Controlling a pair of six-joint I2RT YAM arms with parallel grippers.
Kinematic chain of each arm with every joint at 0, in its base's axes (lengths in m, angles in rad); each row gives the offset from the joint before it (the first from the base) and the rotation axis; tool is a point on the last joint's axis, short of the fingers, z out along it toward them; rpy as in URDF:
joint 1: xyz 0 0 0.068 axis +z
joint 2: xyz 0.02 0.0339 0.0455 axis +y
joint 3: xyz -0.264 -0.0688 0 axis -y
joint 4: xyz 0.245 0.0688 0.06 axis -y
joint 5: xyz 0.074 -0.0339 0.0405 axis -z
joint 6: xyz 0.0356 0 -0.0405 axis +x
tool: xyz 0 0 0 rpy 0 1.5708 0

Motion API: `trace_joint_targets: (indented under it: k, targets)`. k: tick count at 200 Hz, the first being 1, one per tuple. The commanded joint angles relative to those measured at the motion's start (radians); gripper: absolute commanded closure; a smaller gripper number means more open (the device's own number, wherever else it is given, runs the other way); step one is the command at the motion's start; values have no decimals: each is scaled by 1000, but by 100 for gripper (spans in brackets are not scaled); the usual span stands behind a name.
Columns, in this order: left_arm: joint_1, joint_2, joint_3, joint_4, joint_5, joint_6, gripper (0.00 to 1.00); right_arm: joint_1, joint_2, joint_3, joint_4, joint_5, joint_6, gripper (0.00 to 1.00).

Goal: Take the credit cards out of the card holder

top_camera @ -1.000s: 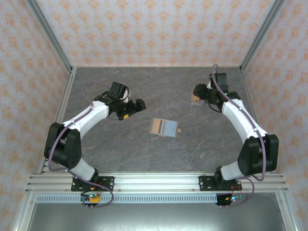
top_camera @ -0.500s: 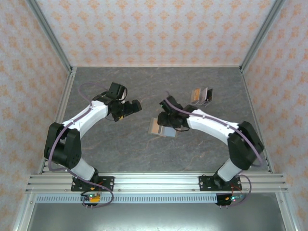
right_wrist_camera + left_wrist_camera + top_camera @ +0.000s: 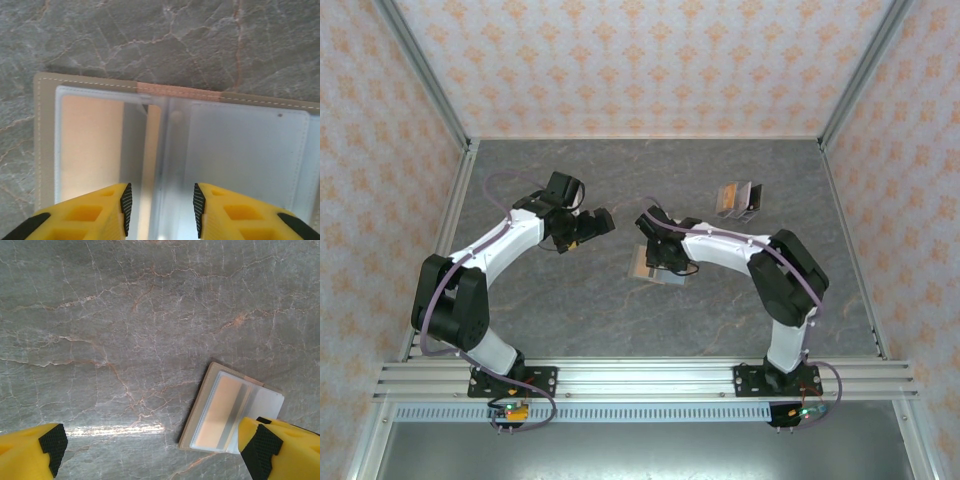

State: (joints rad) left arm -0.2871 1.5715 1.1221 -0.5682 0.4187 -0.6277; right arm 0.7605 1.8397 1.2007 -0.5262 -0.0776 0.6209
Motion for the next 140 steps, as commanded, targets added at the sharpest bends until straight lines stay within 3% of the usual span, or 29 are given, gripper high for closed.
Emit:
trace_joint_targets:
  k: [1,71,140]
  targets:
    - [9,6,-13,4,38,3,3,-1,33,27,-61,61,13,61]
    - [-9,41,-54,69,158,-15,23,-4,49,-10,-66,71,28,65]
    - [-130,140,-36,138,232,-34,48,-16,47,-43,-38,57,35,69]
